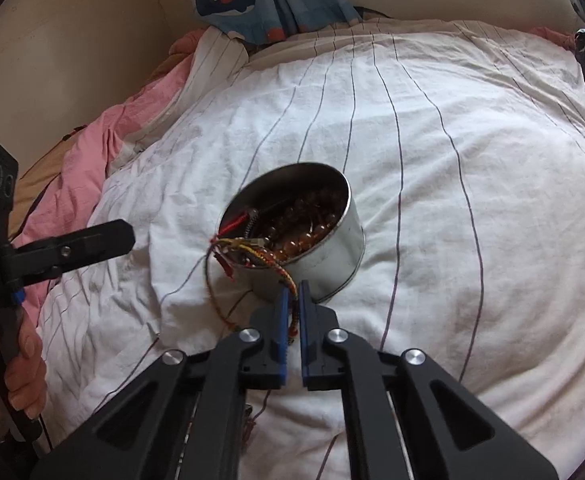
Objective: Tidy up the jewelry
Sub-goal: 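Carry both bracelets over the silver tin and open both grippers, then grasp the gold braided bracelet with the right gripper while the left grasps the red cord pendant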
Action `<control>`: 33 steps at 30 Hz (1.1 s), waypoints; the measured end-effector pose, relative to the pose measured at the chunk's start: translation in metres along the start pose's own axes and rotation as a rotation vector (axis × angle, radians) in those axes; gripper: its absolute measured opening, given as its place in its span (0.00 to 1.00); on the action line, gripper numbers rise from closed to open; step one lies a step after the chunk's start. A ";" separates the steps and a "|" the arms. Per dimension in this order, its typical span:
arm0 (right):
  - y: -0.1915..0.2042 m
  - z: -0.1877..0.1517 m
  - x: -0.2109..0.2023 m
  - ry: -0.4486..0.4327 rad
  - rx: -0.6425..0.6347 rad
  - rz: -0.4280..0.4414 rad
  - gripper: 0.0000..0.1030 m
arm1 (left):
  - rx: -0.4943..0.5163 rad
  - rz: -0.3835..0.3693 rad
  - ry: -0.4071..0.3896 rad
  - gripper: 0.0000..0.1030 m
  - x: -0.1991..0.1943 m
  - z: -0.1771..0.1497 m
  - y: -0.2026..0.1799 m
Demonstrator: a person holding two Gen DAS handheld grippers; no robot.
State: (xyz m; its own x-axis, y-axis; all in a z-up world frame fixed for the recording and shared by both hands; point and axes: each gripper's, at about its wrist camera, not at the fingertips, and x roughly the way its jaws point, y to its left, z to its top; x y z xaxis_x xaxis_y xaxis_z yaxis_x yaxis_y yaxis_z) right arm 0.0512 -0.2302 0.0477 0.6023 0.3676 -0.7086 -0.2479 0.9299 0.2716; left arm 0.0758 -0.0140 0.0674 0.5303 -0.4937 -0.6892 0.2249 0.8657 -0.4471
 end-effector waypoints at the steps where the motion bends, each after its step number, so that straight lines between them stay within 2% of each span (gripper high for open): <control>1: 0.005 0.006 -0.006 -0.028 -0.009 0.003 0.05 | -0.004 0.002 -0.004 0.53 -0.002 0.001 0.001; 6: 0.010 0.035 -0.008 -0.085 0.008 0.028 0.04 | 0.015 0.020 -0.014 0.54 -0.009 -0.002 0.002; 10: 0.007 0.038 -0.018 -0.121 0.028 0.037 0.04 | 0.056 0.026 -0.004 0.54 -0.014 -0.008 -0.003; 14: 0.002 0.028 -0.034 -0.125 0.052 0.048 0.04 | 0.163 0.003 0.072 0.54 -0.008 -0.024 -0.021; 17: -0.003 0.018 -0.025 -0.065 0.072 0.051 0.05 | 0.225 0.017 0.115 0.54 -0.003 -0.042 -0.031; 19: -0.013 0.011 -0.009 -0.021 0.153 0.050 0.37 | 0.236 0.003 0.146 0.54 -0.001 -0.048 -0.033; 20: -0.017 0.008 -0.003 -0.004 0.201 0.045 0.56 | 0.239 0.006 0.148 0.54 -0.001 -0.050 -0.032; 22: -0.021 0.004 0.008 0.023 0.255 0.069 0.57 | 0.226 0.018 0.136 0.54 -0.003 -0.049 -0.028; 25: -0.024 0.002 0.024 0.050 0.304 0.060 0.57 | 0.156 0.010 0.110 0.54 -0.007 -0.042 -0.015; 26: -0.025 0.002 0.029 0.047 0.320 0.074 0.56 | 0.139 0.007 0.103 0.55 -0.008 -0.039 -0.011; 27: -0.027 0.001 0.034 0.046 0.335 0.093 0.45 | 0.127 0.007 0.095 0.55 -0.009 -0.037 -0.008; 29: -0.030 0.000 0.034 0.027 0.346 0.121 0.38 | 0.109 0.010 0.083 0.55 -0.012 -0.034 -0.003; 30: -0.030 0.001 0.030 0.014 0.346 0.129 0.22 | 0.104 0.010 0.076 0.55 -0.013 -0.033 -0.002; 32: -0.032 0.001 0.020 -0.006 0.339 0.117 0.03 | 0.104 0.011 0.069 0.56 -0.013 -0.030 -0.002; 33: -0.033 0.000 0.015 -0.013 0.338 0.118 0.03 | 0.108 0.014 0.067 0.56 -0.014 -0.030 -0.002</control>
State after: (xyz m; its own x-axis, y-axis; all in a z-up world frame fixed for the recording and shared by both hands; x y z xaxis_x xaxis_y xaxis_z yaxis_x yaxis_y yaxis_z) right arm 0.0687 -0.2556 0.0281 0.5949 0.4711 -0.6513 -0.0528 0.8314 0.5532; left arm 0.0433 -0.0117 0.0603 0.4786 -0.4830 -0.7333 0.3070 0.8745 -0.3756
